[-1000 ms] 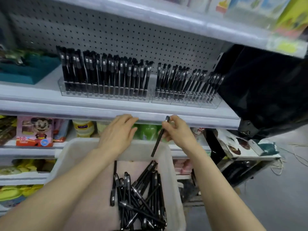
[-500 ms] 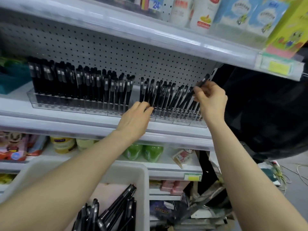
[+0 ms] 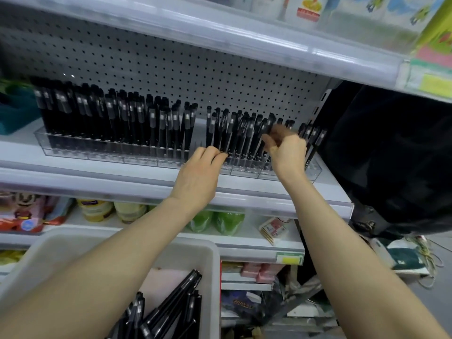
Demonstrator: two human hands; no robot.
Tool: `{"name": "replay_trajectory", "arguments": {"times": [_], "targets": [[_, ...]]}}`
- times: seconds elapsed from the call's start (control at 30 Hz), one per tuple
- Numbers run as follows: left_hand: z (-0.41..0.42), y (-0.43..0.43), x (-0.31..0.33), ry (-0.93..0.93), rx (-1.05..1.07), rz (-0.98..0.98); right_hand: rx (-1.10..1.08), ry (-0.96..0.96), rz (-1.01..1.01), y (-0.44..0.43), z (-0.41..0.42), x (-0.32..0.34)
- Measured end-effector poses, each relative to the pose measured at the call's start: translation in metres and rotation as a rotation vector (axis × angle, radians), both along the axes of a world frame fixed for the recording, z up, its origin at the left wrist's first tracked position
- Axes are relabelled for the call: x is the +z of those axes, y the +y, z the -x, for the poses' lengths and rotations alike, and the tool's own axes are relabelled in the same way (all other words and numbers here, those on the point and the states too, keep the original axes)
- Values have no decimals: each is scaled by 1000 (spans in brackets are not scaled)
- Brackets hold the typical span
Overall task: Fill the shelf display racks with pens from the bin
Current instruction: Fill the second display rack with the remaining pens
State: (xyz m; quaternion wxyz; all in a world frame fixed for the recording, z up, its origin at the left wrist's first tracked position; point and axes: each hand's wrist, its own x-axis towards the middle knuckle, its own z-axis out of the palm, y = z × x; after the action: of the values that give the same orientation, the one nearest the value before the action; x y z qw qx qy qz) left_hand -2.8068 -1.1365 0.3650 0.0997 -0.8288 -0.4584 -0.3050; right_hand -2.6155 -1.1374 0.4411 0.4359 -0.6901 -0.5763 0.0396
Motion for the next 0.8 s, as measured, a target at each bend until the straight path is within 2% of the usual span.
{"name": "replay_trajectory", "arguments": {"times": [0.4, 0.57, 0.8], "targets": [[5, -3, 2, 19, -37, 54, -53, 54, 71, -4, 4, -13], [26, -15, -3, 89, -110, 8, -94, 92, 12, -28, 11, -20], [79, -53, -21, 30, -115, 56, -79, 134, -71, -75, 56, -45]]}}
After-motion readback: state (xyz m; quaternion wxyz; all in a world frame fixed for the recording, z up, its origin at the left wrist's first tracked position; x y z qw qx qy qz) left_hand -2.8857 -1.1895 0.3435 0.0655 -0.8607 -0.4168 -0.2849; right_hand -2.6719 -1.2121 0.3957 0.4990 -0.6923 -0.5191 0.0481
